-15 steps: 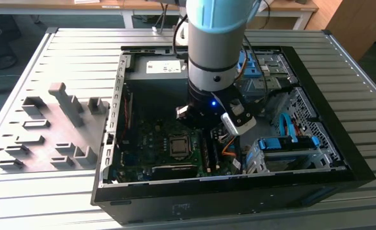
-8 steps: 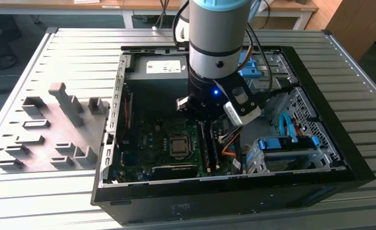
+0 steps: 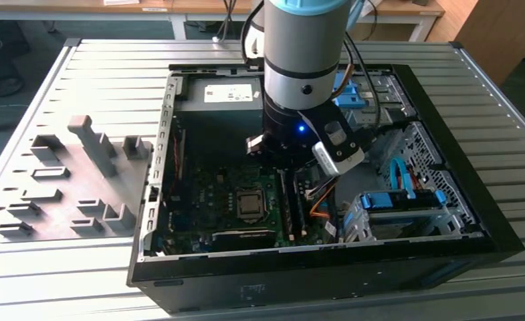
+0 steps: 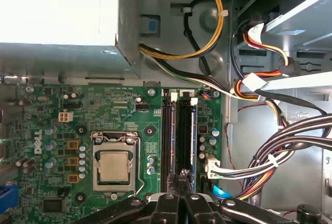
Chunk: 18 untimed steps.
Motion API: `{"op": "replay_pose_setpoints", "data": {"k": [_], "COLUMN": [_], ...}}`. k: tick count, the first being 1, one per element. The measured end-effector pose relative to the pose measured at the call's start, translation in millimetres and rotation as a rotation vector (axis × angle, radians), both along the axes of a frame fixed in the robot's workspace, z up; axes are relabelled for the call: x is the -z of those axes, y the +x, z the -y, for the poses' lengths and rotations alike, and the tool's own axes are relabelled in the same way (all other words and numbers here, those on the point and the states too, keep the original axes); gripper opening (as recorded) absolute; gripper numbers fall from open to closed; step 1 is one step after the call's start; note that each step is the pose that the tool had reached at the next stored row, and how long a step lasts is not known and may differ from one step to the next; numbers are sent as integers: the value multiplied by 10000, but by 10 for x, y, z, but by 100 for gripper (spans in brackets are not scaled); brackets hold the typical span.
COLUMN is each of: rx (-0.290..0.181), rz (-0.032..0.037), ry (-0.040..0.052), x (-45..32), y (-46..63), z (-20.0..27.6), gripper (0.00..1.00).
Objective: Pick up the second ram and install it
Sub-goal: 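Insert the second ram into the second slot, then press down the second ram until it locks into place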
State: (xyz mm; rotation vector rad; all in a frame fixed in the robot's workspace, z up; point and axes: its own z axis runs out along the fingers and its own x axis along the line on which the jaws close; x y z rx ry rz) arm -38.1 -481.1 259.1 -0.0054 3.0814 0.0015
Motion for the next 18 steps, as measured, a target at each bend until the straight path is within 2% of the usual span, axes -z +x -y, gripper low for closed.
{"op": "replay_pose_setpoints", "data": {"k": [6,9,11,14,18], "rx": [0,1,1,0,0], "rz": [-1,-14,-22,-24,-23], "ry": [-2,-1,-2,-3,0], "x": [0,44,79,133,207], "y": [0,1,4,11,15], "z": [0,-8,-31,-93,-244], "gripper": [10,10,10,10,10]}}
